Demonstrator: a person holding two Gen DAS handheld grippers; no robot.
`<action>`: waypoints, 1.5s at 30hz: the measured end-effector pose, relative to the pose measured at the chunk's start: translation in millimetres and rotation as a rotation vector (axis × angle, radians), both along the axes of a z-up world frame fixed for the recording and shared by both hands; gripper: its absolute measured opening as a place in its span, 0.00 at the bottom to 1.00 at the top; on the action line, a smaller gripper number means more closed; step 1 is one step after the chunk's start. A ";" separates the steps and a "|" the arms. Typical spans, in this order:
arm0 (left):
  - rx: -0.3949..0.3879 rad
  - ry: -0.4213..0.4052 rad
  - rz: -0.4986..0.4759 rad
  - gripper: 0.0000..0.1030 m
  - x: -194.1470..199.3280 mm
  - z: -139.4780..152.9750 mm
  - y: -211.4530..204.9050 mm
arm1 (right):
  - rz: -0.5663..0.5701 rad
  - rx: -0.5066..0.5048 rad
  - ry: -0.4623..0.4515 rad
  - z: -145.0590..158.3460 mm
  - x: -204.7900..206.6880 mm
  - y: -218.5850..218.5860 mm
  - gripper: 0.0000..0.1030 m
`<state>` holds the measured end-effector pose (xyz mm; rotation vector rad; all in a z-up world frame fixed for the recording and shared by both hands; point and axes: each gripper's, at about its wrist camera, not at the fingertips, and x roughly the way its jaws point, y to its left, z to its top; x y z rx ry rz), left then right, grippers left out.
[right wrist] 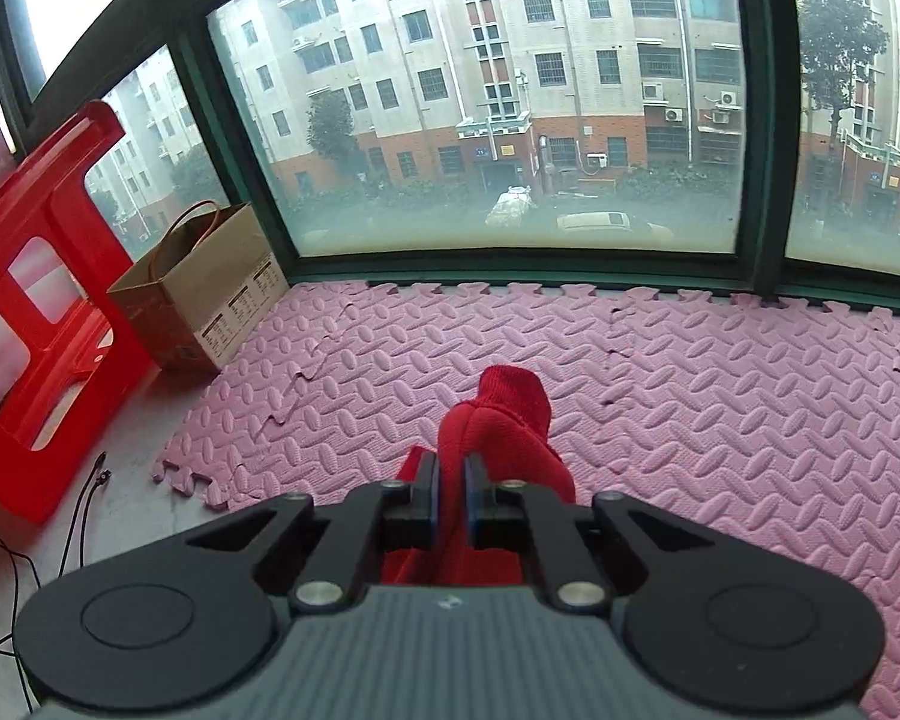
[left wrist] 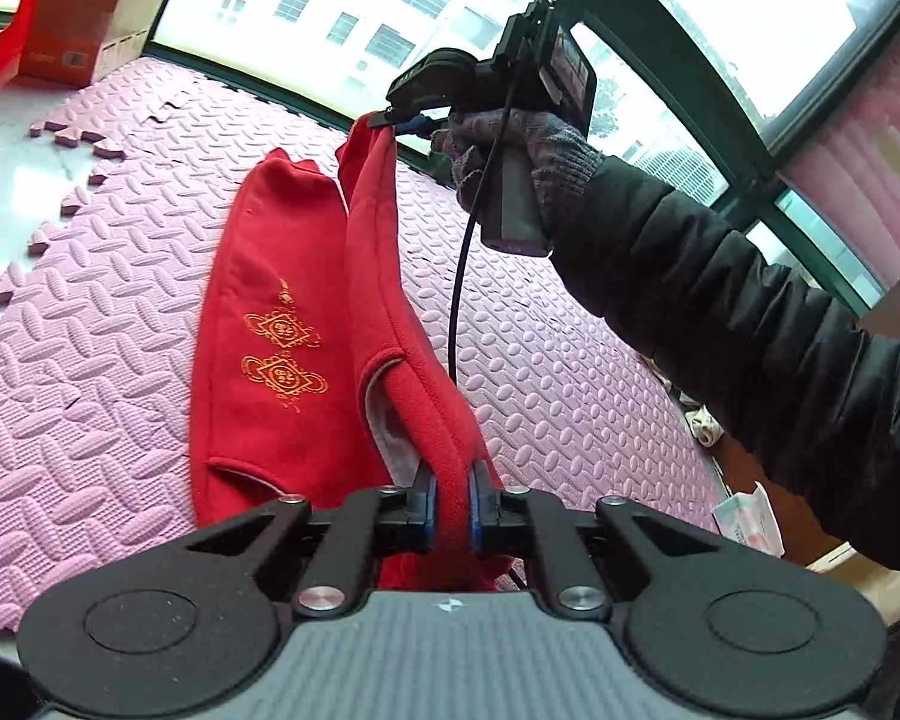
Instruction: Fold clothes
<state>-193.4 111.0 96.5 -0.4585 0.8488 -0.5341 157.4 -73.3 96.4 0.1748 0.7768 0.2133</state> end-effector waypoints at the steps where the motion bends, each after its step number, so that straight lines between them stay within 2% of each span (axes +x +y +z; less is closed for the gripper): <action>1: -0.008 0.005 0.007 0.11 -0.8 -1.3 4.1 | 0.011 0.003 0.004 -2.5 1.1 9.6 0.07; 7: -0.029 0.063 0.065 0.11 -4.0 -17.8 29.3 | 0.070 0.023 0.051 -31.5 8.5 54.4 0.07; 11: -0.049 0.100 0.098 0.11 -6.3 -27.2 42.8 | 0.126 0.069 0.083 -47.0 10.0 62.5 0.12; 14: -0.052 0.124 0.109 0.11 -5.9 -34.5 46.3 | 0.158 0.066 0.081 -45.9 6.2 60.1 0.15; 19: -0.064 0.155 0.117 0.12 -3.7 -43.4 51.0 | 0.207 0.001 0.071 -28.0 -2.2 38.5 0.16; 23: -0.039 0.159 0.113 0.17 -2.8 -42.4 52.4 | 0.262 -0.077 0.083 -21.1 -15.2 20.3 0.17; 25: -0.026 0.161 0.111 0.22 -2.4 -41.8 53.2 | 0.282 -0.111 0.094 -21.9 -24.6 10.8 0.17; 29: 0.000 0.164 0.107 0.23 -1.5 -40.5 54.6 | 0.303 -0.156 0.136 -32.8 -49.7 -13.7 0.18; 31: 0.013 0.166 0.104 0.30 -1.1 -39.9 55.3 | 0.306 -0.165 0.163 -40.5 -61.4 -26.8 0.18; 38: 0.110 0.128 0.156 0.29 13.3 -19.6 63.6 | 0.335 -0.056 0.224 -58.5 -100.6 -54.7 0.18; 45: 0.208 0.070 0.149 0.29 73.2 -9.4 38.7 | 0.365 0.093 0.236 -63.5 -142.4 -69.8 0.18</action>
